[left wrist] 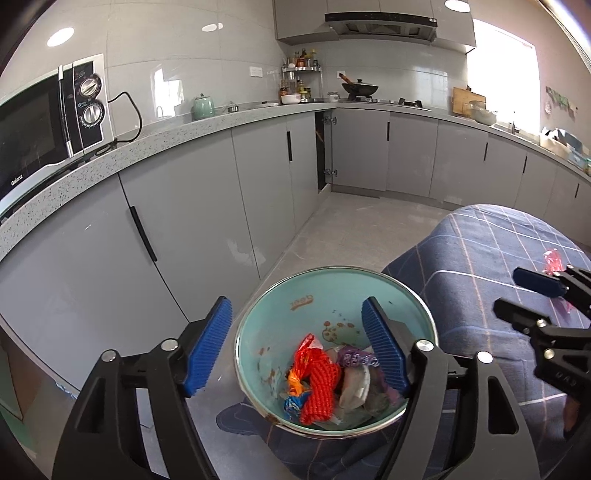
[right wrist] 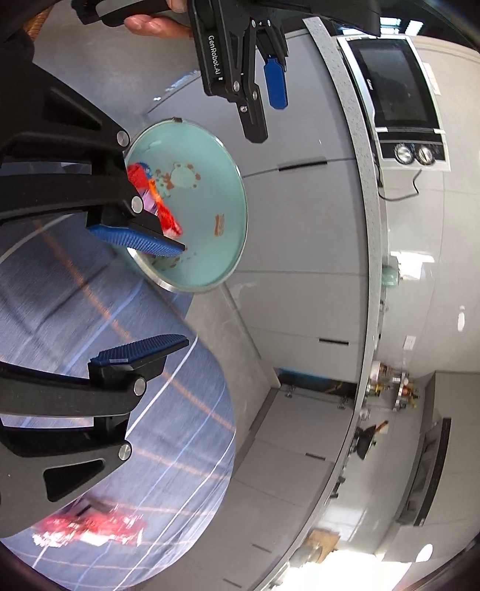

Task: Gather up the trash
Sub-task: 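Reach back to the table and grasp the pink cellophane wrapper with the left tool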

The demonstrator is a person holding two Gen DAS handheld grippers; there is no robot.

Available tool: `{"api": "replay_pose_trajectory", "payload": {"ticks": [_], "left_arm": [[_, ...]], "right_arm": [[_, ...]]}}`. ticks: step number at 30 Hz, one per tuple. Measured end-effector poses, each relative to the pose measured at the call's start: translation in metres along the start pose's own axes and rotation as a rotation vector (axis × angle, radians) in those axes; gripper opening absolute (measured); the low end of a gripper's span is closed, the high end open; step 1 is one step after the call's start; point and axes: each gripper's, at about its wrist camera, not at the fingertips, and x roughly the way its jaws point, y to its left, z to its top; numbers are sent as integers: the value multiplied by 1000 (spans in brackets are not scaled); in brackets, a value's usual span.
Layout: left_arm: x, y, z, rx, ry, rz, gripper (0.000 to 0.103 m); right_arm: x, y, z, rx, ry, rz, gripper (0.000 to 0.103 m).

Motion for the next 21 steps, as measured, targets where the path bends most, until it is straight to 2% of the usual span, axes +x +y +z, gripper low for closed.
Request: {"api": "replay_pose_trajectory", "payload": {"ticks": [4,6,11,21], "left_arm": [[-1,-19,-1,28,3,-20,73],[-1,-32,-1,49,5,-36,74],[-3,-75,1,94,4,-90,76],[-13,-204,16,216,-22,-250,80]], "right_arm": [[-15,-22,-12,30,0,-56,47],[-27,-36,-21,44,2,-88,51],[-60,-78,-49,90,11,-196,56],[-131,-185,-122,322,58,-475,61]]}}
